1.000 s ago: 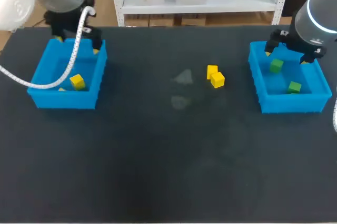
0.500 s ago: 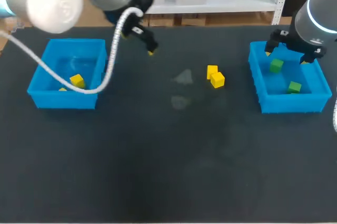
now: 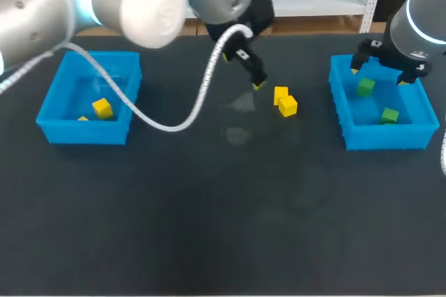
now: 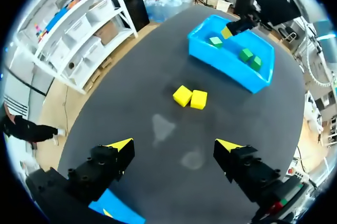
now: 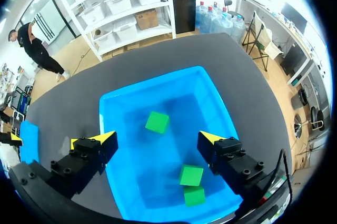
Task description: Put the green cubes in the right bin and the yellow cubes in the left bin.
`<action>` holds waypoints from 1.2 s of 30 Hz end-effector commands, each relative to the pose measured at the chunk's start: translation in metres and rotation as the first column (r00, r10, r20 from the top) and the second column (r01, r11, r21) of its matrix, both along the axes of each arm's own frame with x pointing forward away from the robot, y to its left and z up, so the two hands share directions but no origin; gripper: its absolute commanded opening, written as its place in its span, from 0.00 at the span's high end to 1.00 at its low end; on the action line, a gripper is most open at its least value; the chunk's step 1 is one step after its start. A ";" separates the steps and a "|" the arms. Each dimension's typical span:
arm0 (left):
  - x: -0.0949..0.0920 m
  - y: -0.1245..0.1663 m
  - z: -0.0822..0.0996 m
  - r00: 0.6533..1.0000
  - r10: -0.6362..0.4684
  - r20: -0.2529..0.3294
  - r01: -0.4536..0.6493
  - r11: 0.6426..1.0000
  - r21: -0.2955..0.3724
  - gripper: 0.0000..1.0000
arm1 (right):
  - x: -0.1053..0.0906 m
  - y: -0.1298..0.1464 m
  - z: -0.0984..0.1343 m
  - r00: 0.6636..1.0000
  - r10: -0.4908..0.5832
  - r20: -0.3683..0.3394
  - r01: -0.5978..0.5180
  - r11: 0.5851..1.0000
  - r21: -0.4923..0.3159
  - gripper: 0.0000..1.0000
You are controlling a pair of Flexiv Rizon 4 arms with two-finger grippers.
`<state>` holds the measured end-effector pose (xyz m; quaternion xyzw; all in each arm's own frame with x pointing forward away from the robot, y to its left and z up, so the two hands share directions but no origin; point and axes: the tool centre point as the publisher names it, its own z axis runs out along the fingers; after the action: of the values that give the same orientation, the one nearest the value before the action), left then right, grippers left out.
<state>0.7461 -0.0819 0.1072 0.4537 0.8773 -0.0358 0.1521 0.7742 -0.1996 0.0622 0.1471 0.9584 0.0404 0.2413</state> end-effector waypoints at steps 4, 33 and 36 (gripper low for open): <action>0.017 -0.039 -0.022 0.993 0.086 -0.087 -0.083 0.996 0.032 0.00 | -0.001 0.000 -0.001 1.000 -0.002 0.004 0.002 1.000 -0.002 0.00; 0.063 -0.094 -0.094 0.908 0.398 -0.129 -0.377 0.912 0.161 0.00 | -0.001 0.000 -0.001 1.000 -0.002 0.004 0.002 1.000 -0.002 0.00; 0.064 -0.093 -0.099 0.901 0.410 -0.140 -0.386 0.906 0.171 0.00 | -0.001 0.000 -0.001 1.000 -0.002 0.004 0.002 1.000 -0.002 0.00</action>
<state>0.8015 -0.1708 0.0114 0.2704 0.9579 0.0050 0.0965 0.7742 -0.1997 0.0622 0.1471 0.9584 0.0404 0.2413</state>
